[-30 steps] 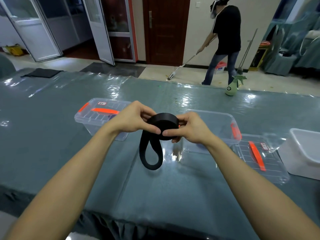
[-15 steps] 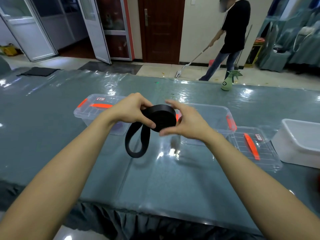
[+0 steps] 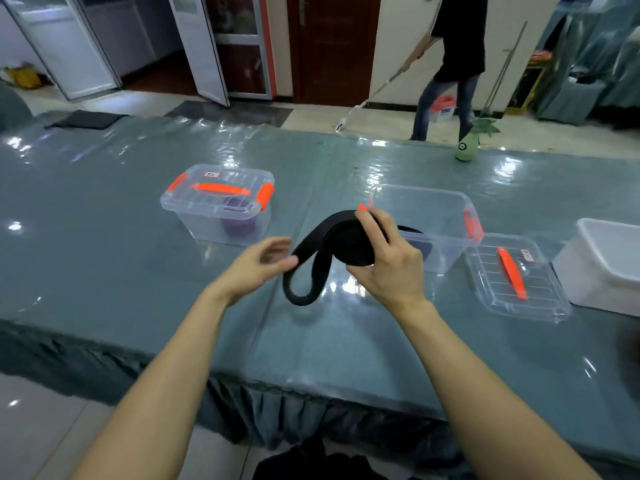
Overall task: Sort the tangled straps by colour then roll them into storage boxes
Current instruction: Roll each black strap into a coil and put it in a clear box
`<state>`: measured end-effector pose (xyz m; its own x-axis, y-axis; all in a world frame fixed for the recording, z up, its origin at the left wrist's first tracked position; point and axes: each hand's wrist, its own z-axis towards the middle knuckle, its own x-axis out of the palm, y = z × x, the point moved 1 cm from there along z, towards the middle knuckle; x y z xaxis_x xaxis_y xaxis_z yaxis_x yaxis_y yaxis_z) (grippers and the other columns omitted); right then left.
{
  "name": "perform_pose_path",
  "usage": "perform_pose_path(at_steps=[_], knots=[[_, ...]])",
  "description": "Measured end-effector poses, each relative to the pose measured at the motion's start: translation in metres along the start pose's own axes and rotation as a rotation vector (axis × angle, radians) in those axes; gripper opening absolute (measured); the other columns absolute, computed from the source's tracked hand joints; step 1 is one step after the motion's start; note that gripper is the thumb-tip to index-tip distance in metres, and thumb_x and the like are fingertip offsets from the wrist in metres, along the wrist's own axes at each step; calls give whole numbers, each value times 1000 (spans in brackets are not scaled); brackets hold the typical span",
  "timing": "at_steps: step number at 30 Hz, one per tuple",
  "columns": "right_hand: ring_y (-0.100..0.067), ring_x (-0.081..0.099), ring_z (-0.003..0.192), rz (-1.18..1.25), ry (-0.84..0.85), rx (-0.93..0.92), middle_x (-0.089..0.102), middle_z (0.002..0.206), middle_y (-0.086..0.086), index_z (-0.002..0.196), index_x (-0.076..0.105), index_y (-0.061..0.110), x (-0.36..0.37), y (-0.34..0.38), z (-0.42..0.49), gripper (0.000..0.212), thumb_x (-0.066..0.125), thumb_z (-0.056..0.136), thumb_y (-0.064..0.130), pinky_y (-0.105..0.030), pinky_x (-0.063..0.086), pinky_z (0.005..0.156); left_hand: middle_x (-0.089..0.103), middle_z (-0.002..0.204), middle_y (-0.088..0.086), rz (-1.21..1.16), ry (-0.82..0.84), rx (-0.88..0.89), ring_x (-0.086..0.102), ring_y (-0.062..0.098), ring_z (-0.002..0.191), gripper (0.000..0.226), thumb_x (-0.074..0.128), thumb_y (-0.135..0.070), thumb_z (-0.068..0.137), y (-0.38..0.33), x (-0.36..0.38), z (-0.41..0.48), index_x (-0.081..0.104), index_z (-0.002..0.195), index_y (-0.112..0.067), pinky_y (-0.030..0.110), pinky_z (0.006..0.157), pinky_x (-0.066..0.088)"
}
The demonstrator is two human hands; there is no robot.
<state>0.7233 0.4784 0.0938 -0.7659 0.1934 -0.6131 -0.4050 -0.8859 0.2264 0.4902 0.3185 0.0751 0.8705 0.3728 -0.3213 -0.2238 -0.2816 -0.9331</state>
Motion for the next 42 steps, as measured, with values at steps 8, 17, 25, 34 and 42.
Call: perform_pose_path(at_steps=[8,17,25,34,42], knots=[[-26,70,95,30,101,36,59,147,6,149,52,28,5,7,-16,78,75,75,30,-41,57,55,77,124,29,-491,-25,-221,77,42,115,26,70,-2,105,68,83,-12,71,128,9,49,99,66],[-33,71,95,26,197,108,59,148,4,150,54,24,11,-7,-25,79,74,73,31,-44,59,56,71,87,-5,-1254,-83,-227,72,14,88,41,39,-24,119,96,36,-9,78,113,-12,43,108,60],[-35,69,79,14,224,-48,60,149,2,148,56,28,33,3,-13,70,80,83,31,-43,57,52,72,142,3,-278,-233,-305,63,23,141,38,60,-34,113,88,12,-5,69,143,-13,46,124,46],[-39,72,80,58,230,-242,65,147,-8,146,67,18,32,25,22,59,82,90,33,-46,59,54,85,112,-3,160,134,205,80,15,110,50,101,-26,76,-58,-14,21,80,121,-18,33,105,61],[-17,67,93,197,666,111,46,158,14,167,19,43,21,17,39,127,91,66,71,-43,60,87,84,87,-13,488,101,200,82,7,84,34,103,-27,70,-81,-30,35,84,98,-31,40,88,67]])
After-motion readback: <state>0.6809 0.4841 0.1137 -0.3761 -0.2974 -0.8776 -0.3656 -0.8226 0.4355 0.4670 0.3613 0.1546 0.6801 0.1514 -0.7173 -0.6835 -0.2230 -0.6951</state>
